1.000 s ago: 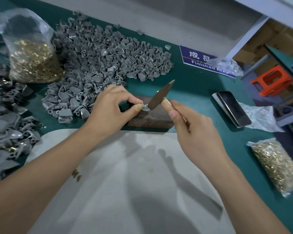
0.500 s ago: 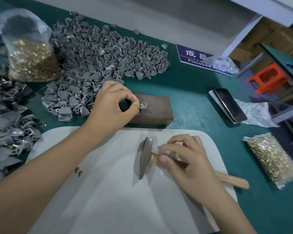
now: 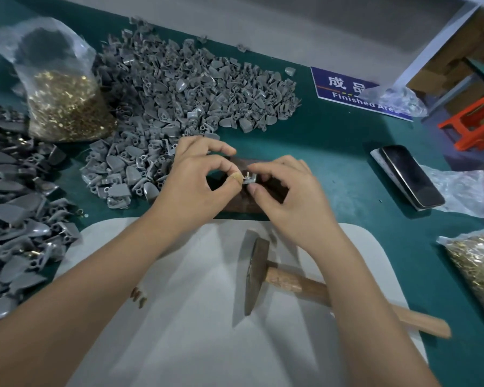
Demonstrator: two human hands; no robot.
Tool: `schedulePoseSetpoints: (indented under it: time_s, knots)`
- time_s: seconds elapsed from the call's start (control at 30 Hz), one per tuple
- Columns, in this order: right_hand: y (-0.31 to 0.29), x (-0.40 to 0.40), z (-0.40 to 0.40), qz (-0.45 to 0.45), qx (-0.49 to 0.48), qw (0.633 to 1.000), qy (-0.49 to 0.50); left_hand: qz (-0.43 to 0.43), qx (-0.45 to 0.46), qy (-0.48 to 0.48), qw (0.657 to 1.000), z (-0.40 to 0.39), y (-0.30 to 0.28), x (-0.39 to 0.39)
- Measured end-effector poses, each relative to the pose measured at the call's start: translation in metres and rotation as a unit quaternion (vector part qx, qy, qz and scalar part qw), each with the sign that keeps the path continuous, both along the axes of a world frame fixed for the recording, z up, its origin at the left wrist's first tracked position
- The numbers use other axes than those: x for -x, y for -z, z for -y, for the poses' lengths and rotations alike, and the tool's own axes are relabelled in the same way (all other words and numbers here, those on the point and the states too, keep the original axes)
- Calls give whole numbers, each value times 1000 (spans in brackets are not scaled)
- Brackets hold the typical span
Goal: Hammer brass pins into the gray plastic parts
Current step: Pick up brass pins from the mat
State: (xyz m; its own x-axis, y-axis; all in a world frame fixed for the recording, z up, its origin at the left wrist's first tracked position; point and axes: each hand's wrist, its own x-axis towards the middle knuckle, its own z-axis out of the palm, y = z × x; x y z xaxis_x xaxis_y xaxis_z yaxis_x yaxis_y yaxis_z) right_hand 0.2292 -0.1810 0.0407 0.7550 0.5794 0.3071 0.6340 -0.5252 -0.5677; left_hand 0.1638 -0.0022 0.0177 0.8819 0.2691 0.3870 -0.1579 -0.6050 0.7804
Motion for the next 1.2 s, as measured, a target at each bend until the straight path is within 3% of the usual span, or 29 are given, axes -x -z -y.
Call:
schedulePoseSetpoints:
  time_s: [0.27, 0.73, 1.2]
  knots:
    - [9, -1, 1, -6, -41, 999, -11, 68, -71, -5, 995, 0, 3, 1]
    - [15, -4, 2, -1, -69, 998, 6, 77, -103, -8, 992, 3, 0, 1]
    - [10, 0, -1, 28, -60, 998, 21, 14, -155, -27, 988, 7, -1, 2]
